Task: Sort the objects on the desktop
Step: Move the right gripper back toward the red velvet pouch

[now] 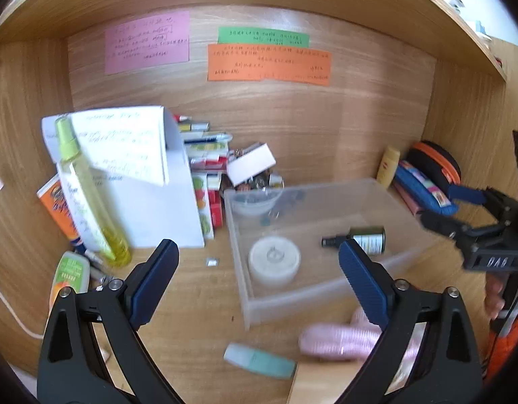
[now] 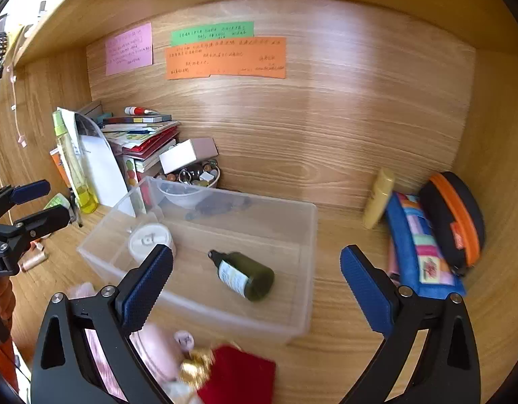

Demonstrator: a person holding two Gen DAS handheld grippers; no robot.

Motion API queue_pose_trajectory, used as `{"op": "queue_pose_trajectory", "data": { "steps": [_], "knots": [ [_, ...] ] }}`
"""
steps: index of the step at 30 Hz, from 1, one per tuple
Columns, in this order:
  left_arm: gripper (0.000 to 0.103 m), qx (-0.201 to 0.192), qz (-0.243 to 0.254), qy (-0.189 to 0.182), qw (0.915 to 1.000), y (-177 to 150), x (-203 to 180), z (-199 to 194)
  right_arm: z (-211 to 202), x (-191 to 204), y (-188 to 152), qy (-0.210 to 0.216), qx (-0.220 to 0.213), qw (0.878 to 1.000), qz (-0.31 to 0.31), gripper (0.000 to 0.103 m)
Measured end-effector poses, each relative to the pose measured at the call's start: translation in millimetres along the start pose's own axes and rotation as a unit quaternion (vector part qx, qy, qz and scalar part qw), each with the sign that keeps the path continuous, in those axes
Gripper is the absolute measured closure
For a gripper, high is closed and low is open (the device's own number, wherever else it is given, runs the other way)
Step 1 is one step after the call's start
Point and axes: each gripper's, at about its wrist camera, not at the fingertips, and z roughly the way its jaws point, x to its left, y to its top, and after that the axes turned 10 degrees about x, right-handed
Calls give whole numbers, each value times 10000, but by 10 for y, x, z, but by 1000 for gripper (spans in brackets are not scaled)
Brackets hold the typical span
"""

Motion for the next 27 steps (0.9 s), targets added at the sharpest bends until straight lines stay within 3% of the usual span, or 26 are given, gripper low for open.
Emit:
{"op": "queue_pose_trajectory", "data": {
  "steps": [4,9,14,22,27],
  "knots": [
    [6,46,75,228,9997,-233,-8,-56,-66,-66,-179,-73,58,9999,95,3],
    [6,212,129,456,9987,-424,-56,-27,74,-93,-426,-129,491,9987,97,3],
    [6,342,196,225,9990,-589,-141,-63,255,-99,-625,107,979,9950,192,3],
    [6,654,329,-25,9973,-854,-276,-88,253,-117,-703,774,1075,9897,545,3],
    [3,782,223,-324,9962,-932,-292,-39,435,-51,-758,783,1405,9858,475,3]
  ]
}}
